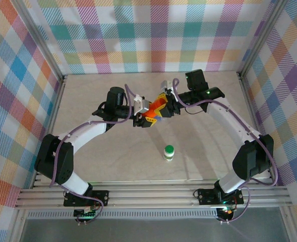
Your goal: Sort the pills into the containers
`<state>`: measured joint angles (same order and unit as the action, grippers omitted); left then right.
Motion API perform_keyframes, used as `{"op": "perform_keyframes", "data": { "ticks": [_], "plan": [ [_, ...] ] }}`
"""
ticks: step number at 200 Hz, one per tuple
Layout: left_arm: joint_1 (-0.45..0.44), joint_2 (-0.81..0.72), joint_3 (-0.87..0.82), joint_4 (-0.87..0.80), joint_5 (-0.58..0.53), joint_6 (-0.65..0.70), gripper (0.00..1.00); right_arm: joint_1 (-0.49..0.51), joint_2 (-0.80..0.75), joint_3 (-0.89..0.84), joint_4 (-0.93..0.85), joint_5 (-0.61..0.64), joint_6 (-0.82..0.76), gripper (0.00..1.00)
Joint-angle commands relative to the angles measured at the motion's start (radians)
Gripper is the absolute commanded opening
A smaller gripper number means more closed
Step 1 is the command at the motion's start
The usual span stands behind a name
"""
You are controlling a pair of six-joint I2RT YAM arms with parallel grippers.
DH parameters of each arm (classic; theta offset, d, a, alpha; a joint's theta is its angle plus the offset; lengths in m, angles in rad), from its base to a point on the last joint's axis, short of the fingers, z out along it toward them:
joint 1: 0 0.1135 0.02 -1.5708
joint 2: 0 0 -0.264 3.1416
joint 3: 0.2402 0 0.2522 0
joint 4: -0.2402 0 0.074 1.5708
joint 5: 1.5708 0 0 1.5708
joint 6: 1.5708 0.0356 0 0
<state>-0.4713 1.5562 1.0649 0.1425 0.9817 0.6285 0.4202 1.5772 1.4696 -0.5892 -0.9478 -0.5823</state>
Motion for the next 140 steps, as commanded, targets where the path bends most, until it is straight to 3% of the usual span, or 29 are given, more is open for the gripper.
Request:
{"op": "perform_keyframes", "data": {
  "ticks": [1,23,47,70,79,105,140],
  "plan": [
    [-0.016,-0.038,0.033,-0.012,0.028,0.031,0.54,0.009,-0.020,0.022,-0.018,-0.034,-0.027,0.33],
    [-0.016,-0.039,0.029,-0.005,0.013,0.030,0.43,0.009,-0.020,0.026,-0.023,-0.020,-0.027,0.36],
    [-0.016,-0.040,0.004,0.045,-0.043,-0.001,0.35,0.008,-0.031,0.017,0.012,0.017,0.021,0.51],
    [-0.016,-0.048,-0.046,0.162,-0.145,-0.076,0.29,0.007,-0.052,0.005,0.086,0.120,0.139,0.74],
    [-0.016,-0.051,-0.072,0.225,-0.198,-0.117,0.27,0.006,-0.061,0.005,0.115,0.173,0.204,0.81],
    [-0.016,-0.049,-0.139,0.395,-0.349,-0.243,0.23,0.008,-0.092,0.000,0.222,0.322,0.466,0.87],
    [-0.025,-0.005,-0.182,0.571,-0.551,-0.440,0.19,0.021,-0.087,-0.028,0.350,0.536,0.900,0.86]
  ]
}}
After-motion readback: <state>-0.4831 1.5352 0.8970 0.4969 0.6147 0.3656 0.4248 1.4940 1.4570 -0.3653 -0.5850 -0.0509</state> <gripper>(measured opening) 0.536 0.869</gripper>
